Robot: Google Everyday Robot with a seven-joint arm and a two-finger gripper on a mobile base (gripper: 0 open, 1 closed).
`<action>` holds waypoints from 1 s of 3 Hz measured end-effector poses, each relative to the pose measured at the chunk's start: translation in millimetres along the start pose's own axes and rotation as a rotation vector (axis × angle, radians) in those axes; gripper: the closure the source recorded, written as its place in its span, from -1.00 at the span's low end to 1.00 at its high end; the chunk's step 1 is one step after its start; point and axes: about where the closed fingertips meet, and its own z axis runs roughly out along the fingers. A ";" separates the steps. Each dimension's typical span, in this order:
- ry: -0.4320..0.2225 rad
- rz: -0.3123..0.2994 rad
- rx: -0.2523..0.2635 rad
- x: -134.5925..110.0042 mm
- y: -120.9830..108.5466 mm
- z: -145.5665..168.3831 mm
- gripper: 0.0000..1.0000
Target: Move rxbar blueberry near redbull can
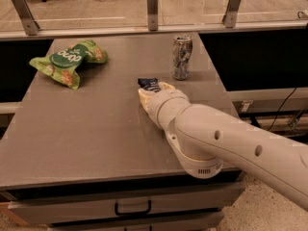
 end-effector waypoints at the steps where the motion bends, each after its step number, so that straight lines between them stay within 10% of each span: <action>1: 0.013 0.012 0.057 7.3 -20.4 -5.7 0.65; 3: -0.036 0.013 0.132 -1.2 -42.3 -15.6 -0.28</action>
Offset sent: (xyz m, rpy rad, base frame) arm 0.0028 -0.0576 0.0116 -0.0091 -0.0805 -0.1592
